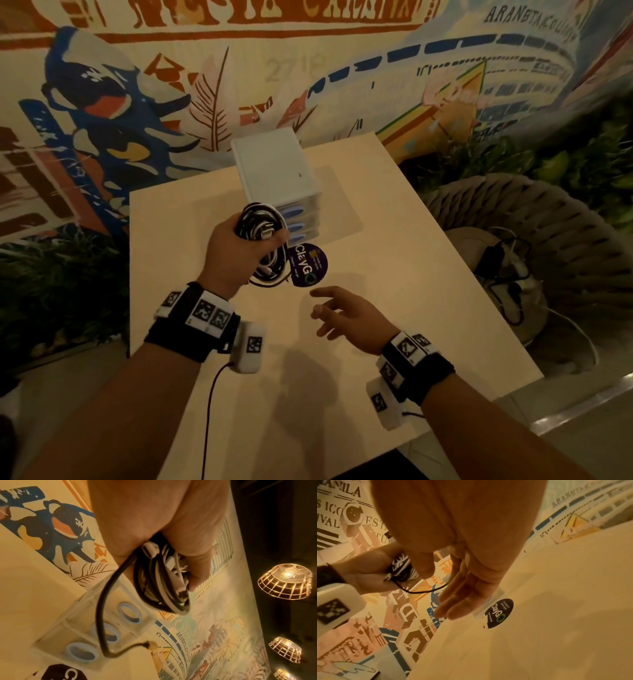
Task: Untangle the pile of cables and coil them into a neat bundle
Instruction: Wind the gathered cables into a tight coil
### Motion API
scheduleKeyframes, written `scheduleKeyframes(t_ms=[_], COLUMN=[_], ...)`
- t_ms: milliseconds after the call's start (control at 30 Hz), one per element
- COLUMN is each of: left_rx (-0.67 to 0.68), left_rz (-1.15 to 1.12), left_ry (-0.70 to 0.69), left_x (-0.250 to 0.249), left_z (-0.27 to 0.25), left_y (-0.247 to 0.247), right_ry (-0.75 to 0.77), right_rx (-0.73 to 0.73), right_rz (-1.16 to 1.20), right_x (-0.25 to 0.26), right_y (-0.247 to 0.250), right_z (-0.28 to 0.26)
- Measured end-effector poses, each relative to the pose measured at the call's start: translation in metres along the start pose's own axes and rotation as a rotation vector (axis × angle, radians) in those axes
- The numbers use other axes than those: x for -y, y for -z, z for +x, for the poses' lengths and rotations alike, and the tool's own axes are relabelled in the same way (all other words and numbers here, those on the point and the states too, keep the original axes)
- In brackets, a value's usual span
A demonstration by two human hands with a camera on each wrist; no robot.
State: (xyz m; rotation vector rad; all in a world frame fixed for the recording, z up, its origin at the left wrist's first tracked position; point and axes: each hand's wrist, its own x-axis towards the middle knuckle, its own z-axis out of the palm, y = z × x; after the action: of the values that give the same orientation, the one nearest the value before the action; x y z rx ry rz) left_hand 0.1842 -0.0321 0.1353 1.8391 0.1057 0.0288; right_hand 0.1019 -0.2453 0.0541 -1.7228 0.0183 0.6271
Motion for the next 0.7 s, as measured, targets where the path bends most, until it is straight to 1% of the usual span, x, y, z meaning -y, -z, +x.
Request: scheduleKeyframes(t_ms=[100, 167, 233, 267, 333, 400, 467, 533, 567, 633, 667, 700], left_rx=[0.042, 0.123, 0.149, 0.136, 0.086, 0.021, -0.037, -0.081, -0.098, -0.126, -0.130, -0.126], left_rz=[-0.027, -0.067, -0.116, -0.150, -0.220, -0.276, -0.326, -0.383, -0.409, -0.463, -0.488, -0.503], left_ry=[0.070, 0.101, 0.135, 0.159, 0.192, 0.209, 0.206, 0.210, 0.209, 0.218, 0.231, 0.246], left_x=[0.000, 0.001, 0.008, 0.011, 0.018, 0.023, 0.027, 0.030, 0.032, 0.033, 0.033, 0.034], left_z=[0.024, 0.030, 0.033, 0.034, 0.034, 0.037, 0.039, 0.041, 0.041, 0.040, 0.040, 0.038], left_y=[-0.012, -0.024, -0.035, -0.039, -0.045, -0.050, -0.051, -0.053, -0.054, -0.057, -0.058, -0.060], right_ry=[0.058, 0.089, 0.123, 0.125, 0.078, -0.003, -0.062, -0.104, -0.140, -0.212, -0.214, -0.187], right_rx=[-0.021, -0.058, -0.125, -0.167, -0.242, -0.277, -0.286, -0.257, -0.204, -0.074, -0.032, -0.023], right_rz=[0.093, 0.186, 0.174, 0.130, 0.007, -0.133, -0.225, -0.256, -0.233, -0.094, 0.001, 0.090], right_x=[0.009, 0.019, 0.028, 0.030, 0.028, 0.021, 0.012, 0.007, 0.008, 0.010, 0.011, 0.012], right_y=[0.006, 0.012, 0.020, 0.024, 0.031, 0.035, 0.035, 0.034, 0.032, 0.028, 0.027, 0.027], right_z=[0.031, 0.051, 0.068, 0.075, 0.085, 0.089, 0.088, 0.086, 0.085, 0.088, 0.091, 0.094])
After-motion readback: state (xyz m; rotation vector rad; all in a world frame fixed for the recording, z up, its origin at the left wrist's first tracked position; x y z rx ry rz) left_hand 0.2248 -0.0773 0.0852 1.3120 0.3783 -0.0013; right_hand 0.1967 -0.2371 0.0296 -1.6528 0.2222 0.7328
